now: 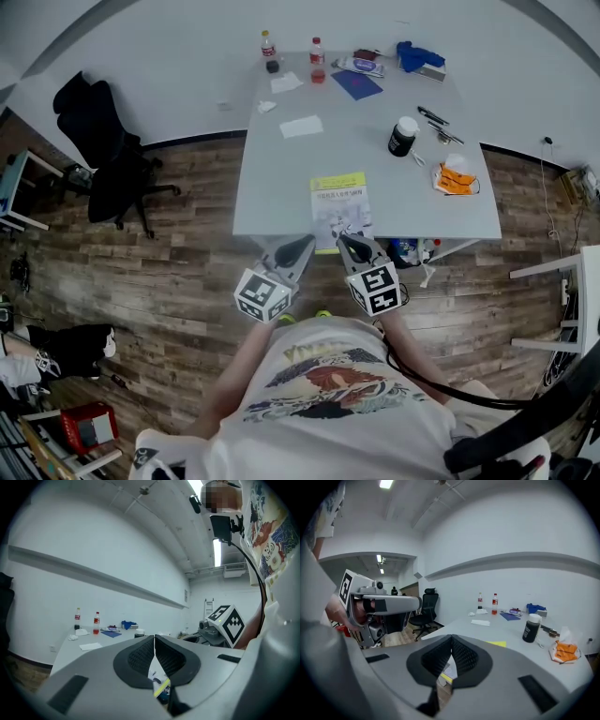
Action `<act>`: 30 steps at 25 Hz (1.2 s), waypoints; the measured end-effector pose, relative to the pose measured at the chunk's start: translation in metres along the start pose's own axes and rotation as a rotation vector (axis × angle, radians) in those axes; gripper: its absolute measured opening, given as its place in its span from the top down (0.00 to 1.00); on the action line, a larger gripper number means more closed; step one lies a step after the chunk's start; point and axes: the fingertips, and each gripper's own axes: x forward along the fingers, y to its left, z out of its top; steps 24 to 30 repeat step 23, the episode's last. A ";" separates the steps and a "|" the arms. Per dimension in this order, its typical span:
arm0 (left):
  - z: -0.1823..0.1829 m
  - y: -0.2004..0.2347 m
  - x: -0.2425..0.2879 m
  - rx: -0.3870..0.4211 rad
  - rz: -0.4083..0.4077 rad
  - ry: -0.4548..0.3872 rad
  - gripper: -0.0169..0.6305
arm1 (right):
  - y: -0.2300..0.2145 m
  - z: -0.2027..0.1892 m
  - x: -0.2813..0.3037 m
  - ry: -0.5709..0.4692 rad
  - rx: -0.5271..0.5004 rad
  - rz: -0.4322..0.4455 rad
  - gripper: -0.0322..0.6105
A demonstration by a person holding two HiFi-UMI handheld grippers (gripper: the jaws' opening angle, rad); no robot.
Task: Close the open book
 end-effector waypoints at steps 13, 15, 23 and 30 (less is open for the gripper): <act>0.004 0.002 -0.003 0.011 0.039 -0.009 0.95 | 0.002 0.006 -0.003 -0.019 -0.003 -0.015 0.92; 0.003 0.001 -0.002 0.009 0.037 -0.006 0.95 | 0.001 0.006 -0.003 -0.018 -0.001 -0.017 0.92; -0.001 0.001 0.000 0.006 0.024 0.004 0.95 | 0.003 0.007 0.000 -0.016 -0.006 -0.014 0.92; -0.001 0.001 0.000 0.006 0.024 0.004 0.95 | 0.003 0.007 0.000 -0.016 -0.006 -0.014 0.92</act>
